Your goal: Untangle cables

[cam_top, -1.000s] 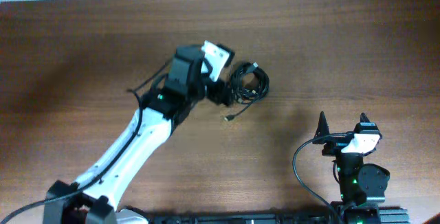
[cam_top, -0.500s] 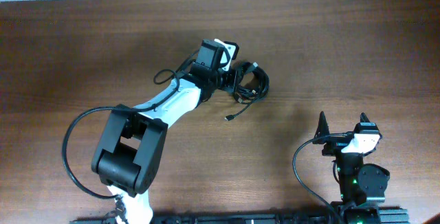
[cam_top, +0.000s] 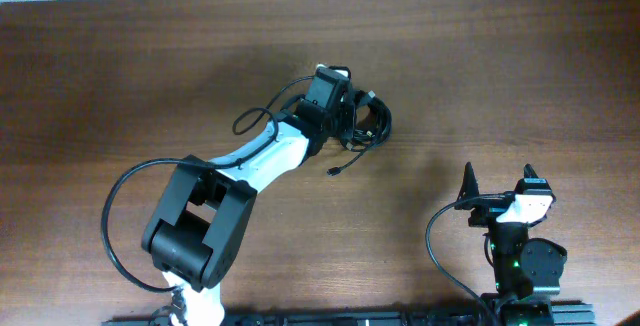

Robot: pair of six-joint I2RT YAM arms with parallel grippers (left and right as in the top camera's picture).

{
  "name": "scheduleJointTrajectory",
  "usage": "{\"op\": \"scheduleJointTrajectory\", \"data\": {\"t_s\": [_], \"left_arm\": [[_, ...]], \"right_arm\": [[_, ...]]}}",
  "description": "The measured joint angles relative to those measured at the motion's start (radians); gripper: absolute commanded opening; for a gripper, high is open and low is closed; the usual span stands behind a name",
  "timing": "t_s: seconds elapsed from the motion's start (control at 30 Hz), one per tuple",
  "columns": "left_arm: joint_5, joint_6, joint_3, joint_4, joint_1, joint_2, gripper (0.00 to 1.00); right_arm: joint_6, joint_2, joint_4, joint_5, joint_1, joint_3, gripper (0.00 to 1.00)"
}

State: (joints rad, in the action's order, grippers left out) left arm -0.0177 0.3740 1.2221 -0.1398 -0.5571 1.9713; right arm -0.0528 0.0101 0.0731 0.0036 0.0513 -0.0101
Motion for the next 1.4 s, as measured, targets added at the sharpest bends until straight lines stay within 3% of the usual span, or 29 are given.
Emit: {"op": "scheduleJointTrajectory", "data": {"t_s": [0.07,0.27,0.37,0.4,0.57,0.83,0.9,1.0,1.03,1.07,1.1,1.13,1.17,1.3,1.4], "left_arm": [[0.008,0.019,0.000,0.003,0.000,0.002,0.47],[0.011,0.057,0.001,0.048,0.000,0.081,0.36],[0.011,0.066,0.001,0.050,0.000,0.081,0.03],[0.010,0.065,0.001,0.053,0.000,0.081,0.00],[0.016,0.068,0.011,0.027,-0.002,0.075,0.00],[0.181,0.066,0.003,-0.302,-0.003,-0.163,0.00],[0.192,0.150,0.004,-0.426,-0.003,-0.255,0.00],[0.193,0.454,0.007,-0.625,-0.003,-0.298,0.00],[0.191,0.562,0.006,-0.694,-0.003,-0.298,0.01],[0.190,0.677,0.002,-0.740,-0.003,-0.298,0.14],[0.190,0.734,0.001,-0.747,-0.003,-0.298,0.36],[0.188,0.788,0.001,-0.747,-0.003,-0.298,0.77],[0.187,0.830,0.001,-0.747,-0.003,-0.298,0.99],[0.190,0.876,0.001,-0.779,-0.003,-0.298,0.99],[0.222,0.766,0.001,-0.780,-0.003,-0.298,0.99]], "right_arm": [[0.000,0.000,0.000,0.000,0.000,0.000,0.99],[0.000,0.000,0.000,0.000,0.000,0.000,0.99],[0.000,0.000,0.000,0.000,0.000,0.000,0.99],[0.000,0.000,0.000,0.000,0.000,0.000,0.99],[0.000,0.000,0.000,0.000,0.000,0.000,0.99],[0.000,0.000,0.000,0.000,0.000,0.000,0.99],[0.000,0.000,0.000,0.000,0.000,0.000,0.99],[0.000,0.000,0.000,0.000,0.000,0.000,0.99],[0.000,0.001,0.000,0.000,0.000,0.000,0.99],[0.000,0.001,0.000,0.000,0.000,0.000,0.99],[0.000,0.001,0.000,0.000,0.000,0.000,0.99],[0.000,0.001,0.000,0.000,0.000,0.000,0.99],[0.000,0.001,0.000,0.000,0.000,0.000,0.99],[0.000,0.001,0.000,0.000,0.000,0.000,0.99],[0.000,0.001,0.000,0.000,0.000,0.000,0.99]]}}
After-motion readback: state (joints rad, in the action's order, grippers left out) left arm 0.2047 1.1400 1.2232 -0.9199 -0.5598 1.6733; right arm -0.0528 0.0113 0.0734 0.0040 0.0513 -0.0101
